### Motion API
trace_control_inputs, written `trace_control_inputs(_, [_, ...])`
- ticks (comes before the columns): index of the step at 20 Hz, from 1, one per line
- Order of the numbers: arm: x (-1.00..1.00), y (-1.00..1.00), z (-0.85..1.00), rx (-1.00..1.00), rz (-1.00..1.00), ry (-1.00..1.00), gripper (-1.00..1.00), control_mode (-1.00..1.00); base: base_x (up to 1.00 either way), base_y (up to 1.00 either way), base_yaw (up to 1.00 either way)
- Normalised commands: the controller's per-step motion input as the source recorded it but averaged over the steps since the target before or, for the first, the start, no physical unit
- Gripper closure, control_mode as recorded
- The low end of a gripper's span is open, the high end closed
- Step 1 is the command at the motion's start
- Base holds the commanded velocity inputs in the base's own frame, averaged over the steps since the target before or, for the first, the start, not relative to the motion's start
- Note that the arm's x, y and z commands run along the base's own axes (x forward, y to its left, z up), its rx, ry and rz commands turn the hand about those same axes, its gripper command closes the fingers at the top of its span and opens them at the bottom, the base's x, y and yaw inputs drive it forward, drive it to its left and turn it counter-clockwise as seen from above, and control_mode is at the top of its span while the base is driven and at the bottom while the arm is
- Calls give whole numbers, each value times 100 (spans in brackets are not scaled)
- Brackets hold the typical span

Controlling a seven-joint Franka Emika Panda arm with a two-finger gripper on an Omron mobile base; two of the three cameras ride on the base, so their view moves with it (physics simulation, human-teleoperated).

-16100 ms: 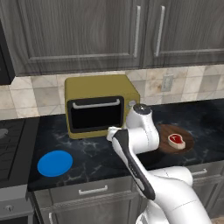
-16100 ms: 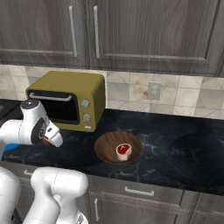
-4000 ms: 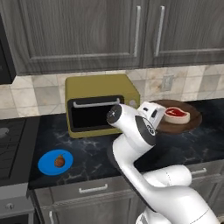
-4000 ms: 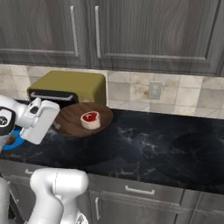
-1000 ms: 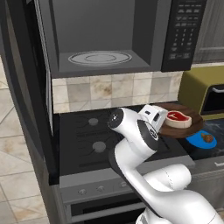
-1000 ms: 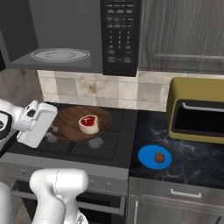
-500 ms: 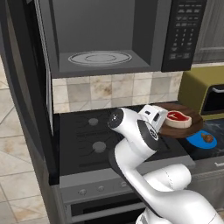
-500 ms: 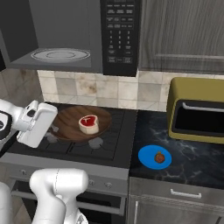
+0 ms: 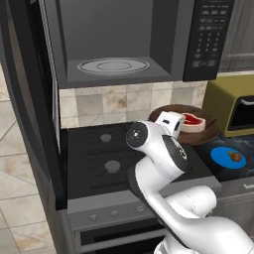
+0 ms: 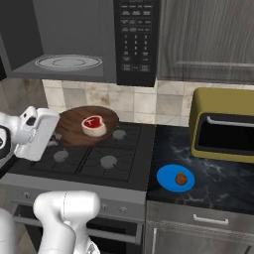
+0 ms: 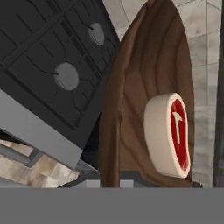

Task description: Remove the pear from the bowl and place it on the small plate. Then place the bowl with only the steak in the microwave, close the door, and press the start button to microwave the steak.

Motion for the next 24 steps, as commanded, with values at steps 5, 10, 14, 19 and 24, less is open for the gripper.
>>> trace_control_inputs(5, [15,23,71,-3,31,-12,100,-100,0,0,0])
trace_control_inputs(10, [23,10,71,-1,26,-11,100,-100,0,0,0])
trace_control_inputs(14, [37,22,71,0,28,0,100,-100,0,0,0])
trace_control_inputs(19, [54,42,67,0,28,0,100,-100,0,0,0])
trace_control_inputs(24, [65,37,56,-1,22,0,100,-100,0,0,0])
